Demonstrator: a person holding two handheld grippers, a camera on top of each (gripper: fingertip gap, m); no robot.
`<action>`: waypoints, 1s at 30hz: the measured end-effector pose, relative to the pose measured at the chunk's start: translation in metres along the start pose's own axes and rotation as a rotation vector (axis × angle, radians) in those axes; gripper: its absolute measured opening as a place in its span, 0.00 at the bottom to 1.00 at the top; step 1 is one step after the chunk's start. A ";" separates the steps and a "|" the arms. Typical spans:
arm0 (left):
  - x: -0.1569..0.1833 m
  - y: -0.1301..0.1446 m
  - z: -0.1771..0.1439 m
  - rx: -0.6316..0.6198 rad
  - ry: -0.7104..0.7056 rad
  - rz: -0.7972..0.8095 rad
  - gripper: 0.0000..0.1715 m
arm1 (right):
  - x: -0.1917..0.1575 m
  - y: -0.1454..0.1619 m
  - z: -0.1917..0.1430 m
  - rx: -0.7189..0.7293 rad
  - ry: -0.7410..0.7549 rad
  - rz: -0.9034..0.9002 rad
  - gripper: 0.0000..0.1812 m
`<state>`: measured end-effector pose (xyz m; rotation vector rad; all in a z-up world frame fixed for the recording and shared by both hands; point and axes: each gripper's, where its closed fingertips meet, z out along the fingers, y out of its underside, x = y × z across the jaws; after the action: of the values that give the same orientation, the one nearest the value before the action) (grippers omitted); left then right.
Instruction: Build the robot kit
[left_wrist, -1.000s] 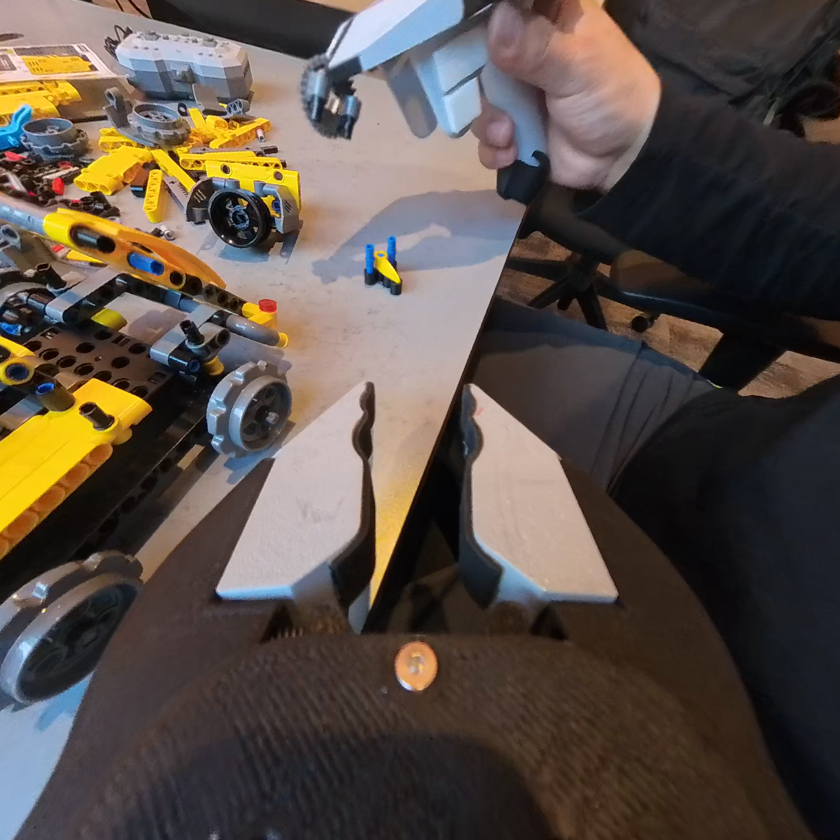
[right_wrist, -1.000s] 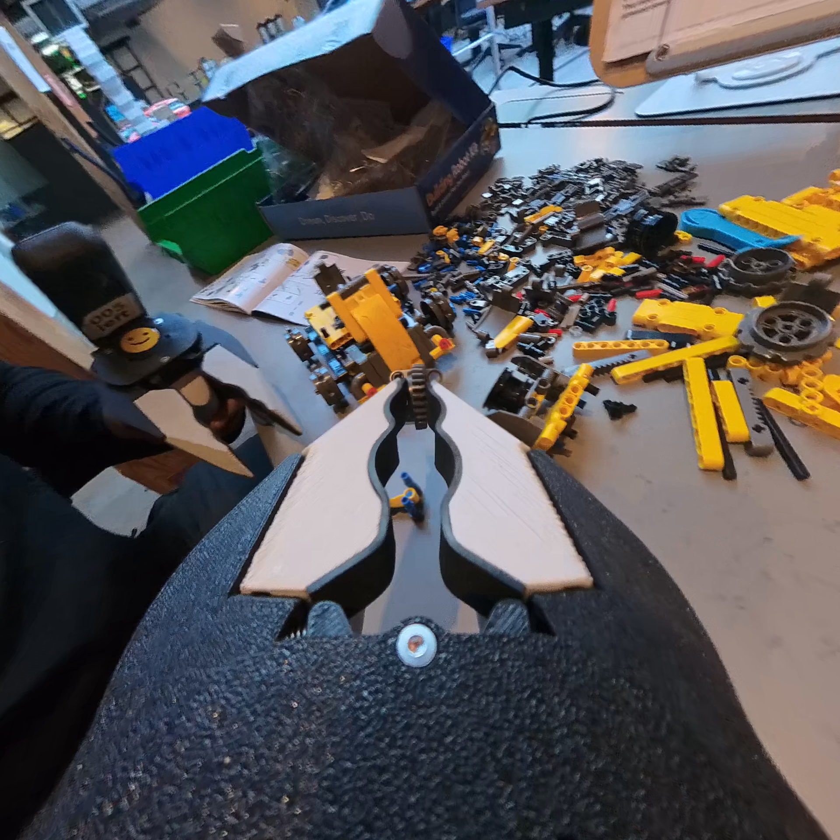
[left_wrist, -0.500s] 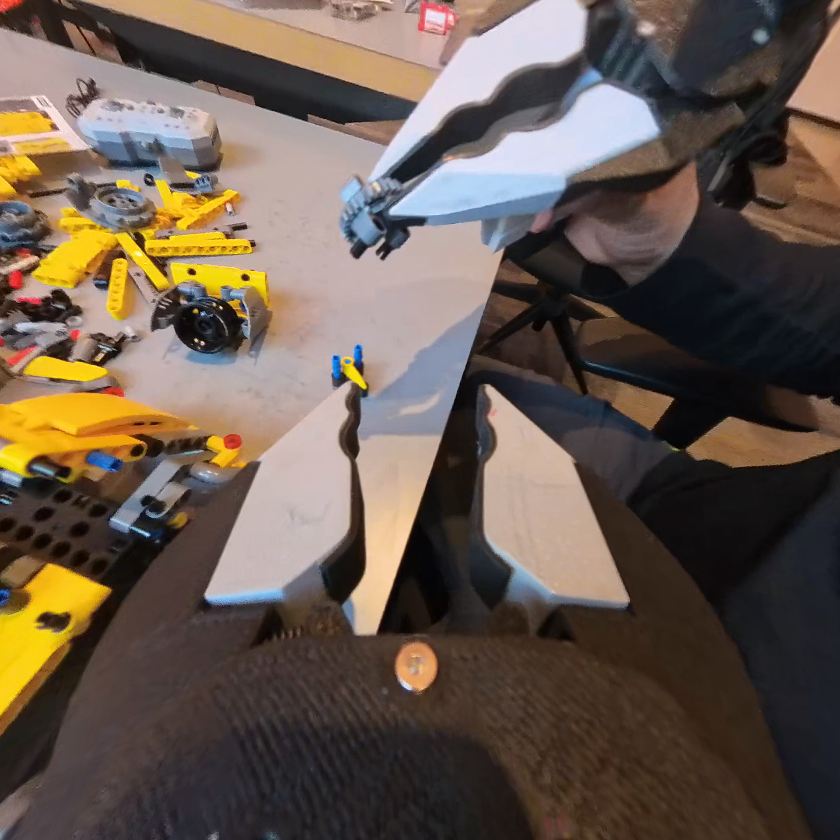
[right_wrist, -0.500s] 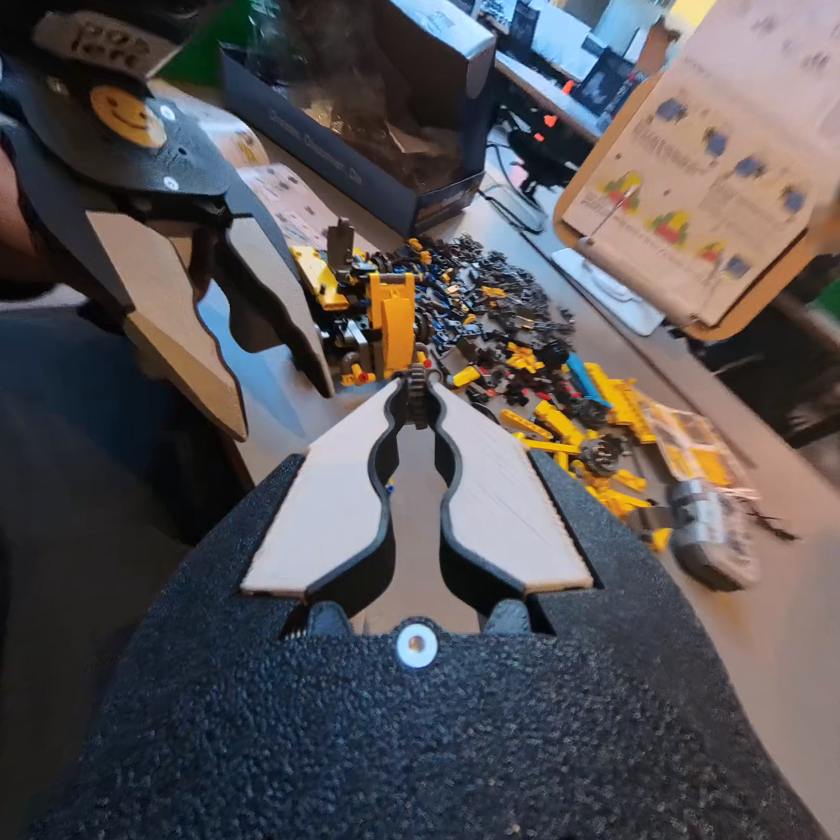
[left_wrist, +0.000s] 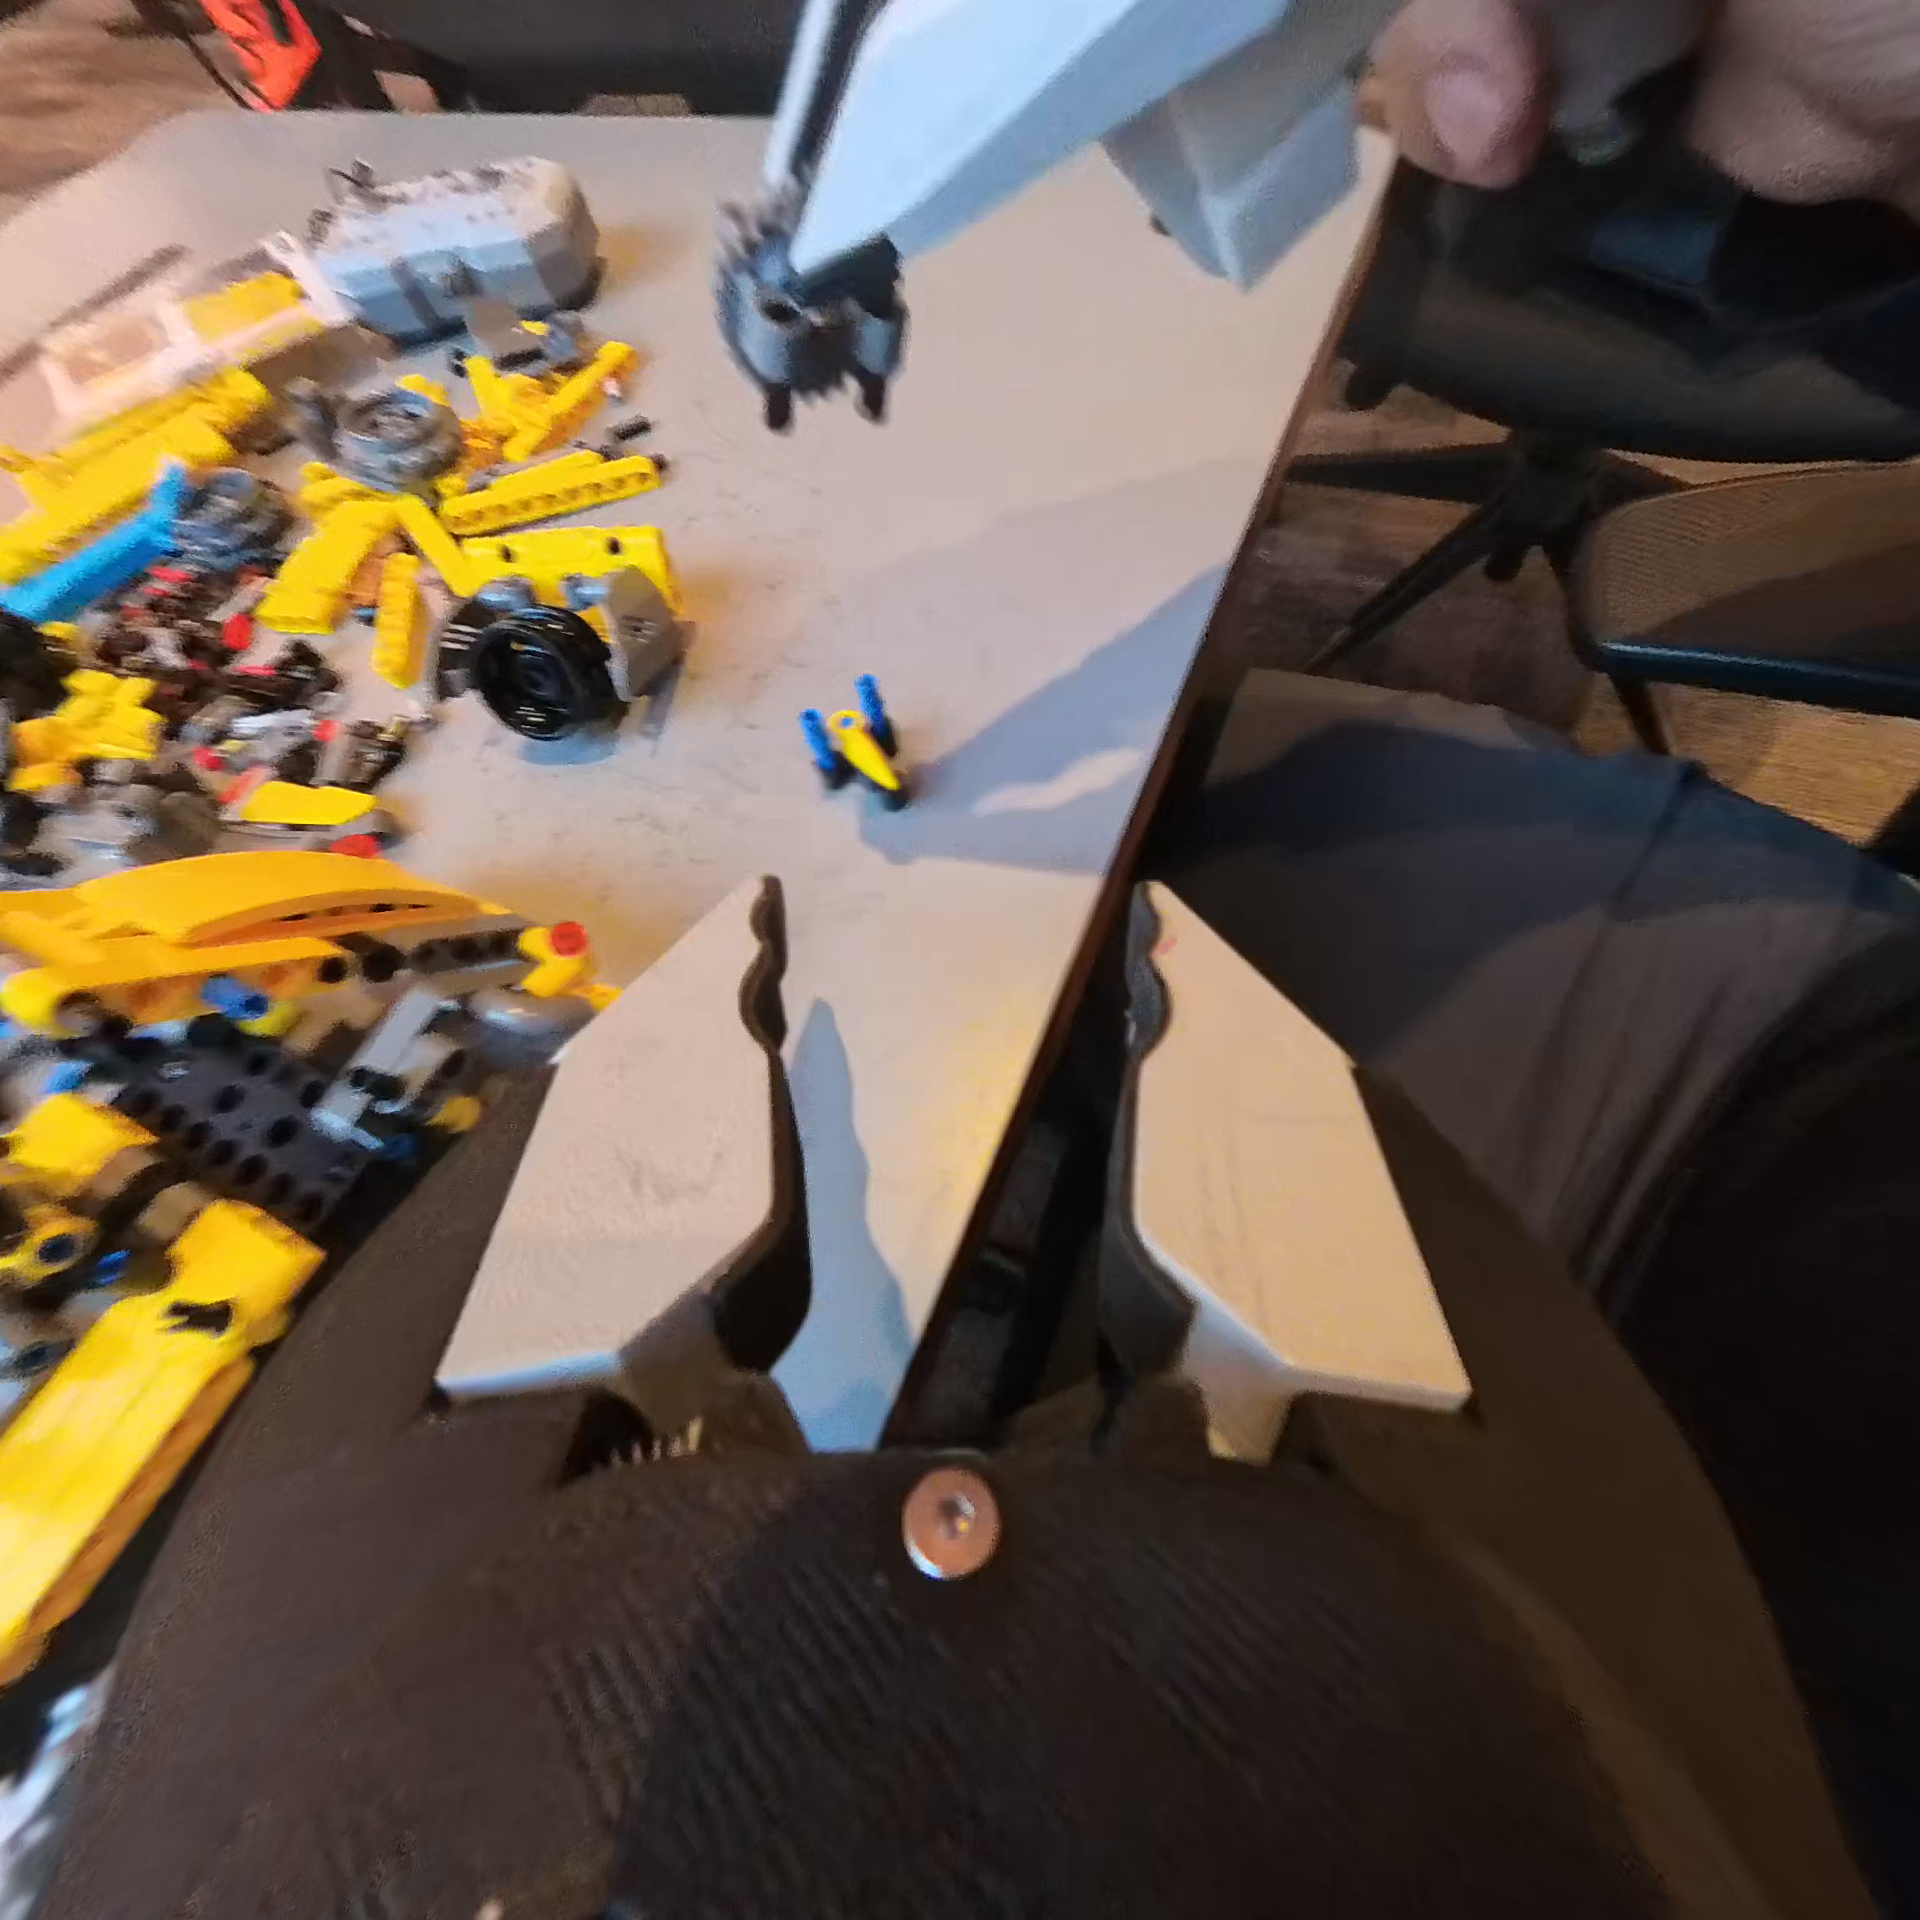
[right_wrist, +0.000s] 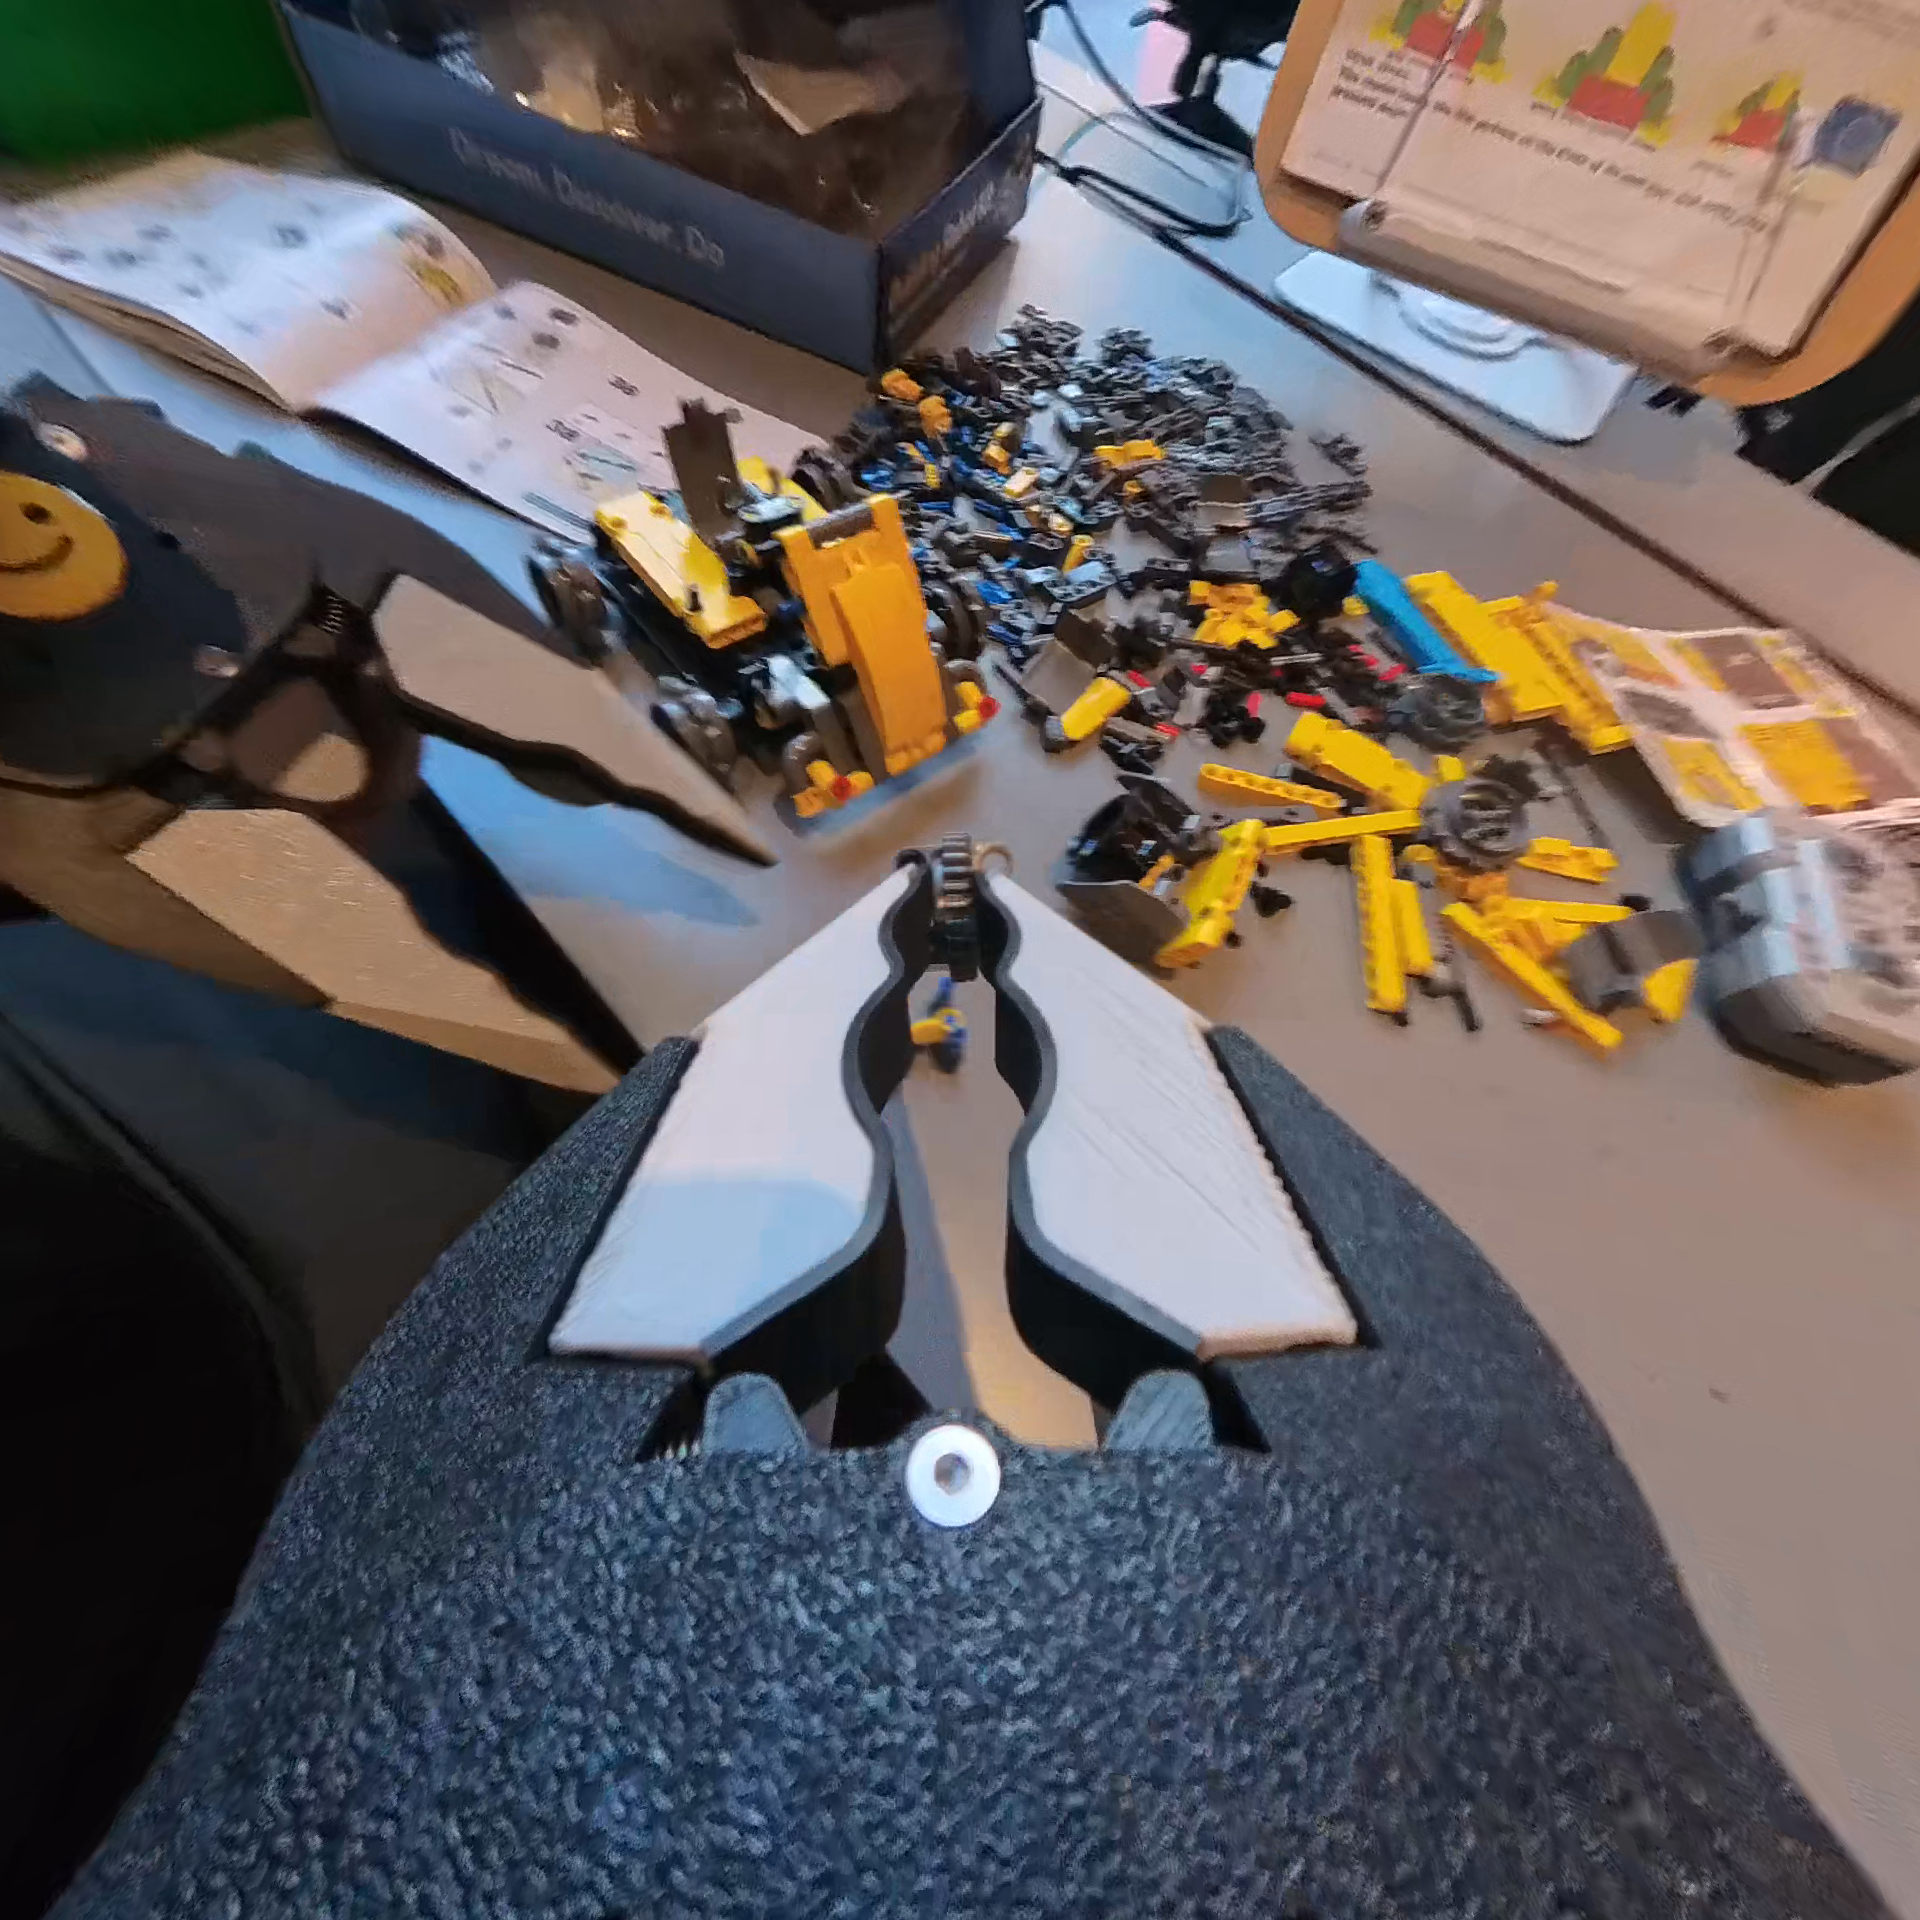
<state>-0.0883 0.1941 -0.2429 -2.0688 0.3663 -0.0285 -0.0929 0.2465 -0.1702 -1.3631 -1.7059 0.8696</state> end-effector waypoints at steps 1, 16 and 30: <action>-0.007 -0.001 -0.002 0.010 -0.042 0.022 0.39 | -0.007 0.000 0.003 -0.001 -0.038 0.034 0.04; -0.014 -0.001 -0.007 0.076 -0.051 0.062 0.42 | -0.073 -0.007 0.023 0.058 -0.447 0.186 0.04; 0.020 -0.037 -0.045 0.241 0.309 -0.037 0.26 | -0.089 -0.034 -0.030 0.323 -0.706 -0.140 0.04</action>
<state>-0.0680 0.1675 -0.1914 -1.8319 0.4878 -0.3995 -0.0700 0.1535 -0.1396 -0.7422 -2.0154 1.5889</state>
